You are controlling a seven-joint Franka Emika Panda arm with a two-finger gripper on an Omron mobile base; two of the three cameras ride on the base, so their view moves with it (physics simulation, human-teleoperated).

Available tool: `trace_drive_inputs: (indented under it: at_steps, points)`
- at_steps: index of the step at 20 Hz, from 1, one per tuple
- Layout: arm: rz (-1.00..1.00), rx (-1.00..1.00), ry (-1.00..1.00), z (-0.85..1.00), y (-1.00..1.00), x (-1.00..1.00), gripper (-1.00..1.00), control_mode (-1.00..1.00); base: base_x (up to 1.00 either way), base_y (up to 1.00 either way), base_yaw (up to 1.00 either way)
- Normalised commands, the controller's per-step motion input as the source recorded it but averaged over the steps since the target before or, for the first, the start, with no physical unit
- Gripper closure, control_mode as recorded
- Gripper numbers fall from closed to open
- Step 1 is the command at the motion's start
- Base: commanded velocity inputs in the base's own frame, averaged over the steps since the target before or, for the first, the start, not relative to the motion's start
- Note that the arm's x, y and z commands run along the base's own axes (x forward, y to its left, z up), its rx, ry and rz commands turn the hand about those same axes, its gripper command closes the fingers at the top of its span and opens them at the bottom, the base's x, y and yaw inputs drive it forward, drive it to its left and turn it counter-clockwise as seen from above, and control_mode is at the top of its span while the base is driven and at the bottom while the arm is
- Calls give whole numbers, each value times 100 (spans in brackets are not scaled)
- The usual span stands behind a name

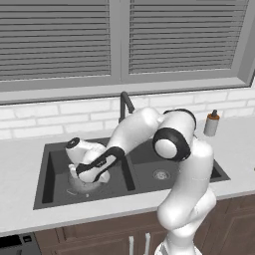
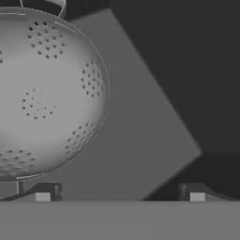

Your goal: Put the colander in the sink, put the mango in the colander, and turn on the sink faucet and pour water over the colander.

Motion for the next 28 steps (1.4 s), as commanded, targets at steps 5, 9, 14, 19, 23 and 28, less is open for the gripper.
trace_drive_inputs:
  at_steps: [5,9,14,19,23,28]
  points:
    - [-1,0,-9,87,-4,-16,-100,-100,0,0,0]
    - [-2,0,-1,97,-28,-63,-100,-100,0,0,0]
    - [-1,0,0,100,-39,-91,-100,-100,0,0,0]
    - [0,0,0,100,-60,-43,-100,-100,0,0,0]
    - [2,0,0,100,-91,-37,-100,-100,0,0,0]
    - [7,0,4,96,-100,-45,-100,-100,0,0,0]
